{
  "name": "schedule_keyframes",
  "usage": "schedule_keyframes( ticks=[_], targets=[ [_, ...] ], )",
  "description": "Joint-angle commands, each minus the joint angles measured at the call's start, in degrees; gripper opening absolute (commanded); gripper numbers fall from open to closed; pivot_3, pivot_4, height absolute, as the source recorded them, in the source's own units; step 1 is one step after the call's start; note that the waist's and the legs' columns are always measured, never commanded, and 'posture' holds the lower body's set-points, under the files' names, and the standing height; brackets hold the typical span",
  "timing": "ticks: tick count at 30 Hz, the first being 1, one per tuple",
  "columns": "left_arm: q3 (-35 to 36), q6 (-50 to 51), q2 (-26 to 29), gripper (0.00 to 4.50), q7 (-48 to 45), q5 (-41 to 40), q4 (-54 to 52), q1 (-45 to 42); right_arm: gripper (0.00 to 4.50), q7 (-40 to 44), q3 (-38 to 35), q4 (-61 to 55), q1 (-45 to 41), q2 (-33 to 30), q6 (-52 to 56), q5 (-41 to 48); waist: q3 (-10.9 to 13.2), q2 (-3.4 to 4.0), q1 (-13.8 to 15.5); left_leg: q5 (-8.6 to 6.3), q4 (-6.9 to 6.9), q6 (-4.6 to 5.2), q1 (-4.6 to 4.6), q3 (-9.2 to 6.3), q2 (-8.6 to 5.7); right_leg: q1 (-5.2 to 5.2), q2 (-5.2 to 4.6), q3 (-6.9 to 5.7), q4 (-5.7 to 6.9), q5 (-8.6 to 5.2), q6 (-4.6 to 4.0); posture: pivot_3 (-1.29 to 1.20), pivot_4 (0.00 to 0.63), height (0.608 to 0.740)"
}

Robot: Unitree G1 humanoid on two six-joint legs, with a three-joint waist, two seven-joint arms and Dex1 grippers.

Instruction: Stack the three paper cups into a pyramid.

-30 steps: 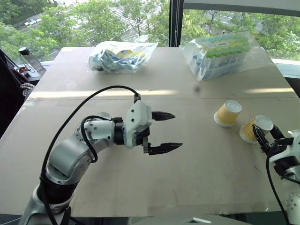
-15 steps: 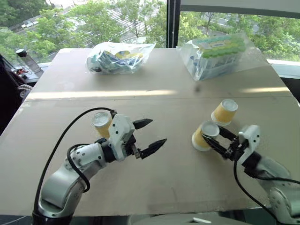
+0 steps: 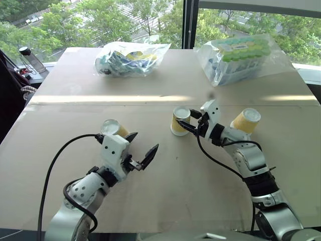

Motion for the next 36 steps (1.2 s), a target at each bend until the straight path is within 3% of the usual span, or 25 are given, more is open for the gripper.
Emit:
schedule_keyframes(
  ticks=[1,4,5,13,16,20,27,36],
  targets=[
    [0.1,-2.6,-0.4,4.50,-1.0,-0.6,-1.8,-0.3,3.05,2.3,-0.8,-1.9,-0.5,0.4,-1.9,1.2,0.0,0.00,-0.2,0.00,0.00,0.00,0.01,0.00,0.00,0.00,0.00,0.00,0.02,0.00,0.00,0.00,0.150,0.740],
    [0.3,-4.2,-0.8,4.50,-2.5,-1.6,-1.5,-0.3,4.31,3.6,-1.7,-5.2,1.6,-0.8,-1.9,2.2,0.0,0.00,-0.3,0.00,0.00,0.01,0.03,-0.03,0.01,0.00,0.00,-0.03,0.09,0.00,0.00,0.00,0.150,0.740],
    [0.4,-4.7,-1.2,4.50,-2.9,-2.5,-1.6,-0.3,4.46,3.3,-2.3,-6.7,2.7,-1.7,-1.5,2.0,0.0,0.01,-0.4,-0.01,0.00,0.02,0.04,-0.03,0.01,0.00,0.00,-0.03,0.11,0.00,-0.01,0.00,0.150,0.740],
    [-0.9,-4.2,-0.2,4.50,-5.4,-5.4,-2.1,-2.9,4.46,1.4,-8.1,-21.3,11.7,-8.4,-0.3,3.7,0.0,0.02,-0.7,-0.04,0.00,0.07,0.04,-0.03,0.00,0.02,-0.03,-0.02,0.11,0.00,0.00,0.00,0.150,0.740],
    [-4.3,-0.8,3.0,4.50,-7.9,-5.9,-2.8,-7.9,4.46,-4.4,-14.8,-23.5,14.2,-11.4,-3.1,-1.5,0.0,0.02,-0.7,-0.08,0.01,0.15,0.14,0.00,0.02,0.04,0.05,0.02,0.19,0.00,0.00,0.00,0.150,0.740],
    [-6.3,4.0,5.1,4.50,-9.5,-10.6,-3.0,-15.8,4.46,-7.9,-22.5,-22.8,17.2,-13.6,-3.8,-1.7,0.0,0.00,0.2,-0.02,0.07,0.08,0.10,-0.14,-0.19,0.07,0.19,-0.09,0.30,0.00,0.00,0.00,0.150,0.740],
    [-6.8,8.6,6.8,4.50,-10.1,-14.1,-2.5,-23.2,4.46,-12.0,-24.5,-18.3,17.6,-10.9,-1.2,-0.4,0.0,0.03,-1.1,0.02,0.04,0.02,0.18,0.09,0.00,0.05,0.31,0.12,0.34,-0.01,0.00,0.00,0.150,0.740],
    [-6.8,9.8,7.3,4.50,-10.3,-14.9,-2.3,-24.9,4.46,-14.3,-25.5,-15.1,17.8,-8.0,1.7,1.4,0.0,0.03,-0.9,0.01,0.06,0.04,0.17,0.10,-0.03,0.05,0.30,0.15,0.34,-0.01,0.00,0.00,0.150,0.740]
  ],
)
